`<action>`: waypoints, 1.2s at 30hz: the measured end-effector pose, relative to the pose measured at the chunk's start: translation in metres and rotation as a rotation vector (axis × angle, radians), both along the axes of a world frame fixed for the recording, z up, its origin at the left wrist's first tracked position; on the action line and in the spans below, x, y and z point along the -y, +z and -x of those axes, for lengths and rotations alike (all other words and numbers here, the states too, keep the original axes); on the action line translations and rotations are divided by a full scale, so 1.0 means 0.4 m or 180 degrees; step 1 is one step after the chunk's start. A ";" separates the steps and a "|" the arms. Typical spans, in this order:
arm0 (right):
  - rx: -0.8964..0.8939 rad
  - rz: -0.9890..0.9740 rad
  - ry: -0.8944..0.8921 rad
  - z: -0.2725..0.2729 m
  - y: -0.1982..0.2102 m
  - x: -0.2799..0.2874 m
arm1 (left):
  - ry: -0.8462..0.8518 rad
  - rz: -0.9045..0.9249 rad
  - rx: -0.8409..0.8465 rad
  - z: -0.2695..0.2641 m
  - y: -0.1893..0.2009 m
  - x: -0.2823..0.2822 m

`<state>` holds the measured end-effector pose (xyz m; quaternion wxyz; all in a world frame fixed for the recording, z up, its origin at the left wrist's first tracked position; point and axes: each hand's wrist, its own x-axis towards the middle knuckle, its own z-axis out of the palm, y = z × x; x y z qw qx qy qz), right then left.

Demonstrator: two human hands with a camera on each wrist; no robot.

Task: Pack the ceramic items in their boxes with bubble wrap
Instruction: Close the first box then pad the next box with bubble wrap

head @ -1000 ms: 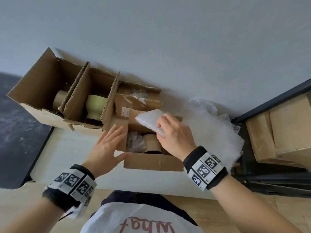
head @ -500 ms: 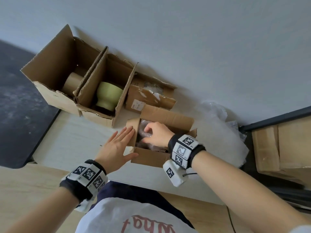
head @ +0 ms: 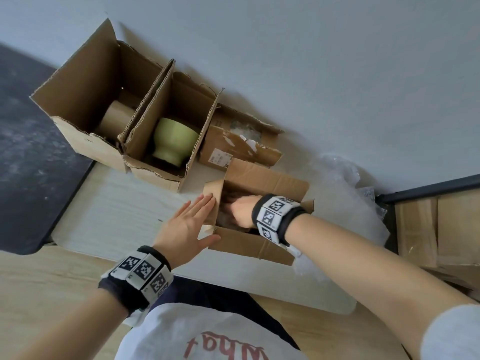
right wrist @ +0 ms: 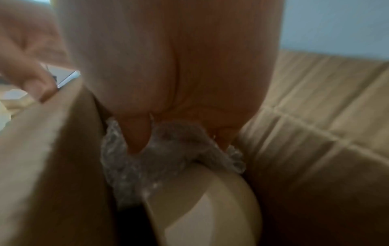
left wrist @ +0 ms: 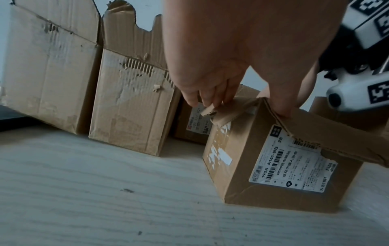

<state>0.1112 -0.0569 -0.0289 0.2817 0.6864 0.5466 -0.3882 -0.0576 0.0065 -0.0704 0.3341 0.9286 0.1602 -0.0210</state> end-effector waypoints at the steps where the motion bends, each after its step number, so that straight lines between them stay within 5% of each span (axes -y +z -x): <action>1: 0.0077 0.0098 0.0039 0.005 -0.009 -0.005 | -0.0002 -0.0004 -0.0012 0.000 -0.001 0.000; 9: -0.0365 -0.0584 -0.0814 -0.069 0.058 0.046 | 0.0038 0.0014 -0.0059 -0.001 0.002 0.005; 18: -0.0274 -0.0297 -0.0363 -0.029 0.013 0.104 | -0.0127 -0.0103 -0.0122 -0.011 0.020 0.004; 20: -0.0413 -0.0691 -0.0753 -0.038 0.039 0.120 | -0.0395 -0.0419 -0.0064 -0.015 0.030 0.005; 23: -0.0792 -0.2207 -0.1488 -0.065 0.111 0.188 | -0.0883 -0.1075 -0.0084 -0.034 0.062 0.012; 27: -0.0087 -0.3592 -0.2429 -0.186 0.154 0.318 | -0.1299 -0.1379 -0.0613 -0.070 0.080 0.017; 32: 0.1065 -0.3005 -0.3918 -0.422 0.114 0.421 | -0.1579 -0.1525 -0.0925 -0.083 0.082 0.019; 36: 0.1347 -0.2650 -0.4250 -0.528 0.060 0.440 | -0.1473 -0.1339 -0.1105 -0.084 0.083 0.020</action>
